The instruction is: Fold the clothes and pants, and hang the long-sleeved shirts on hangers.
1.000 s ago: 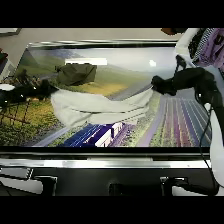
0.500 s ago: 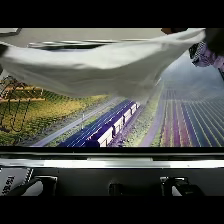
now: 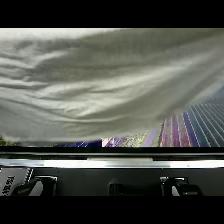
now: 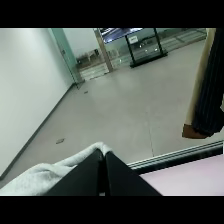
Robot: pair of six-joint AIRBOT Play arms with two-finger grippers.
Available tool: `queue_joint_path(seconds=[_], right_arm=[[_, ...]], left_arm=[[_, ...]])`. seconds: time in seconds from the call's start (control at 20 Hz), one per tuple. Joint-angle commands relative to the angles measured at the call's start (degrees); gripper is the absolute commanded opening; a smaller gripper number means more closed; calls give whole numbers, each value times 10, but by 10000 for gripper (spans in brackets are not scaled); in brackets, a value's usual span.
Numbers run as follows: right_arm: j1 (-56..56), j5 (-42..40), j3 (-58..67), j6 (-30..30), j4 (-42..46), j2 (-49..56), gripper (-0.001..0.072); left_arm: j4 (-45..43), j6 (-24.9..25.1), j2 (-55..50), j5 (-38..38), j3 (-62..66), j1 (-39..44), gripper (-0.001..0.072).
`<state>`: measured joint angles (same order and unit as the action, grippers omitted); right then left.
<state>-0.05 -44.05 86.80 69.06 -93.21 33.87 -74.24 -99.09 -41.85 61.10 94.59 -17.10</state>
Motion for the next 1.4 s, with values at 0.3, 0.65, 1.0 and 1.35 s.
queue_joint_path(seconds=[0.3, 0.65, 1.0, 1.35], right_arm=[[0, -95, 0, -59, -13, 332, 34], [0, 50, 0, -69, -174, 628, 34], [-4, 39, 0, -61, -216, 680, 178], [-88, -179, 0, 169, -196, 537, 273]], left_arm=[[24, -12, -233, -53, -141, 89, 23], [29, -13, -511, -235, -159, 167, 24], [50, -12, -557, -202, -147, 148, 277], [50, 76, -446, 13, -123, 9, 543]])
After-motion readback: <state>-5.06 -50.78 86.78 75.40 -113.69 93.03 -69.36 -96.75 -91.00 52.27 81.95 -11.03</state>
